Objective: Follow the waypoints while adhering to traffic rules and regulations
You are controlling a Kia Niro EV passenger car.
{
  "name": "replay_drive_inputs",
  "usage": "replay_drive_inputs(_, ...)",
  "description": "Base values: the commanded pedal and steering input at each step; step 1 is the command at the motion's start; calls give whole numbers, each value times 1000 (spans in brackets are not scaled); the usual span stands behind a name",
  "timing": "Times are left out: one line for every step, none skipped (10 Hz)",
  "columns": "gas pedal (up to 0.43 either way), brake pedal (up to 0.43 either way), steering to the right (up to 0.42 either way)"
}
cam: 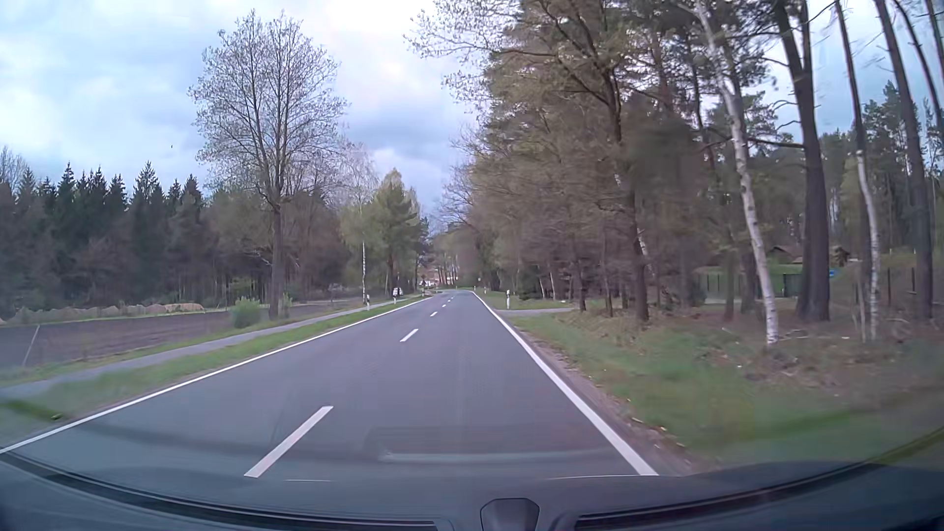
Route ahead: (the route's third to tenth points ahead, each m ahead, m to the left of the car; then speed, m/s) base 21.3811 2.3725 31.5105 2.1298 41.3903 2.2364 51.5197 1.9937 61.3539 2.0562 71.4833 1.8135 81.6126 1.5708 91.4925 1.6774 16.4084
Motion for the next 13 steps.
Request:
replay_drive_inputs(98, 0, -5)
replay_drive_inputs(98, 0, -5)
replay_drive_inputs(98, 0, -5)
replay_drive_inputs(98, 0, -5)
replay_drive_inputs(98, 0, -4)
replay_drive_inputs(98, 0, -4)
replay_drive_inputs(98, 0, -4)
replay_drive_inputs(98, 0, -4)
replay_drive_inputs(98, 0, -4)
replay_drive_inputs(98, 0, -4)
replay_drive_inputs(98, 0, -4)
replay_drive_inputs(98, 0, -4)
replay_drive_inputs(98, 0, -4)
